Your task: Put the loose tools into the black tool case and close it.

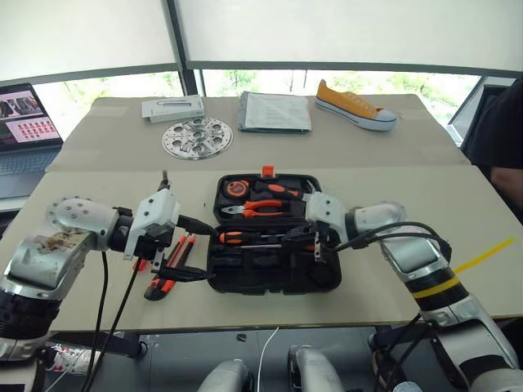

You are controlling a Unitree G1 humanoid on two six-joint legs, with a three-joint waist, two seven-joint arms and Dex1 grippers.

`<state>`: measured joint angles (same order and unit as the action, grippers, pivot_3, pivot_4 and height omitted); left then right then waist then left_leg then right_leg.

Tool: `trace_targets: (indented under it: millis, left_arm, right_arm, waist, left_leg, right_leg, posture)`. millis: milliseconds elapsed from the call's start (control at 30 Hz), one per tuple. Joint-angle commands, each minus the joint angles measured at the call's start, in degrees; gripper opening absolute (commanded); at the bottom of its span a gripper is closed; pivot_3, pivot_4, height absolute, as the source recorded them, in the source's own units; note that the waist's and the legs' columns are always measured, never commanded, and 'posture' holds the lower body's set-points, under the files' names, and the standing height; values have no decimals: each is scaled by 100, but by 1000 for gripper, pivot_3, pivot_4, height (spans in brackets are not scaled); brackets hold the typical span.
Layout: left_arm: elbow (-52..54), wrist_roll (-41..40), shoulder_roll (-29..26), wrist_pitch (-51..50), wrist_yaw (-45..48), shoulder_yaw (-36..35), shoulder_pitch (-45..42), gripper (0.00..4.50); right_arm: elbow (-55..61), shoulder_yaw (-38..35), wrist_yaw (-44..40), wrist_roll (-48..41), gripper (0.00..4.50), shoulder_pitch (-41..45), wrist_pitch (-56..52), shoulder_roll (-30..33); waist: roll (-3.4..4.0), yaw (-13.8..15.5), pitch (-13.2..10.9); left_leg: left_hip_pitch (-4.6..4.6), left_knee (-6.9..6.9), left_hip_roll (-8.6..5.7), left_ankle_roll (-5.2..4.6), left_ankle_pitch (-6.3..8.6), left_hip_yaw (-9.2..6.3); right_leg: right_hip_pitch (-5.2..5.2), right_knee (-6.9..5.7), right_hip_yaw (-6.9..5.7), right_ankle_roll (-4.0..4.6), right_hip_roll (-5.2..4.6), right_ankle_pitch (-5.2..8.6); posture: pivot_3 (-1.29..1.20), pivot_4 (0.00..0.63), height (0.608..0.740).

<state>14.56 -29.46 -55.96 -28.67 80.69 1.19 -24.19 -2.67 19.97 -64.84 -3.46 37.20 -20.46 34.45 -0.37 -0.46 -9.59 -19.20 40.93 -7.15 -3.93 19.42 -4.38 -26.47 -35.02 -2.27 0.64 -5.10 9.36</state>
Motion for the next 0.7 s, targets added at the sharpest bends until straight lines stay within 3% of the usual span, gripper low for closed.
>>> trace_targets:
  millis: [33,133,333,500,600,700]
  left_arm:
    - [48,4,-1,145,8,-57,-18,4500]
    - [41,26,3,192,18,-44,8,4500]
    - [-25,76,13,300,37,1,-35,4500]
    - [-82,93,29,372,52,48,-78,4500]
    - [-131,118,64,403,59,103,-137,4500]
    - [-161,136,96,418,82,147,-195,4500]
  right_arm:
    - [40,481,-320,318,32,-350,11,262]
    - [218,522,-384,285,32,-451,-13,316]
    - [268,-355,10,-327,32,-154,-511,-63]
    - [621,-721,-160,-752,32,-239,-795,90]
    - [677,-600,-173,-660,714,-394,-604,213]
    - [859,-565,-169,-710,1717,-490,-580,238]
  waist:
    - [-1,18,1]
    - [-10,66,7]
    - [-25,70,16]
    - [-24,48,15]
    - [-24,50,15]
    - [-24,44,15]
  left_leg:
    - [1,0,0,0,0,-1]
    - [2,-2,-1,0,0,-4]
    - [3,-2,-1,0,0,-7]
    - [-2,-2,1,0,0,-7]
    - [-3,-2,-1,0,0,-7]
    - [-2,-1,-1,0,0,-6]
  right_leg:
    - [1,1,0,0,0,0]
    - [5,4,-4,-1,0,0]
    - [8,6,-3,0,1,0]
    - [-1,2,-2,1,2,0]
    - [-2,3,-3,0,1,0]
    - [-1,3,-1,0,1,0]
  posture:
    - [0,150,740]
    - [0,150,740]
    - [0,150,740]
    - [0,150,740]
    - [0,150,740]
    - [0,150,740]
